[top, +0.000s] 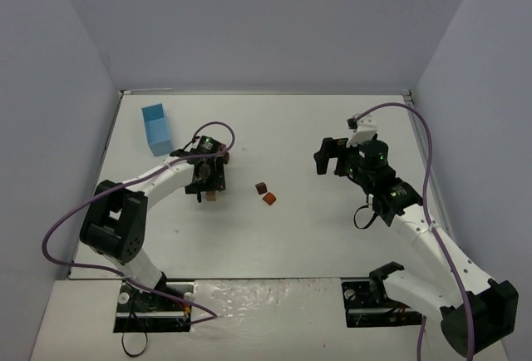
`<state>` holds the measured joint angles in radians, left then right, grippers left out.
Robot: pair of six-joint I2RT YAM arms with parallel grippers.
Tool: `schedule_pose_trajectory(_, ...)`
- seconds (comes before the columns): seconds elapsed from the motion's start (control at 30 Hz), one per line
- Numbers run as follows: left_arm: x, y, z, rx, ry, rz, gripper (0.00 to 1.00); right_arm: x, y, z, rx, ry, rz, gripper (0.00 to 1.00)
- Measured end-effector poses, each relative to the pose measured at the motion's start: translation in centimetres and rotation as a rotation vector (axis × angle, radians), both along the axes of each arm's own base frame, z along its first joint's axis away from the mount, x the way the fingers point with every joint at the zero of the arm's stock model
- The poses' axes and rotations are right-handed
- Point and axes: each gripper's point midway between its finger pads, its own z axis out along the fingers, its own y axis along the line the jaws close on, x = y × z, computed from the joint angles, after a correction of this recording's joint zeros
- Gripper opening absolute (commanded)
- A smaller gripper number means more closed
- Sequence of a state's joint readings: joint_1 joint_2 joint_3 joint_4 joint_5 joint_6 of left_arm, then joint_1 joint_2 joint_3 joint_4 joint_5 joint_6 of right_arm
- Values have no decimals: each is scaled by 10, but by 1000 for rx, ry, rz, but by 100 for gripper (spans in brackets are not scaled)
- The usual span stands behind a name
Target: Build the wood block tower
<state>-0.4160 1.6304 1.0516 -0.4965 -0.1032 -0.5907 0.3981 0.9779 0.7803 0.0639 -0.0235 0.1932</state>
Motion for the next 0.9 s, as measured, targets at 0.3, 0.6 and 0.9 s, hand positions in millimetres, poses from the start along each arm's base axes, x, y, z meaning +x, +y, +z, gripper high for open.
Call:
schedule_pose_trajectory(0.3, 1, -1, -9, 6, 13, -6, 52, 0, 0, -1, -1, 2, 0, 100)
schedule_pose_trajectory(0.6, -1, -4, -14, 2, 19, -14, 42, 0, 0, -1, -2, 1, 0, 100)
schedule_pose_trajectory(0.9, -9, -2, -20, 10, 40, -18, 42, 0, 0, -2, -3, 4, 0, 100)
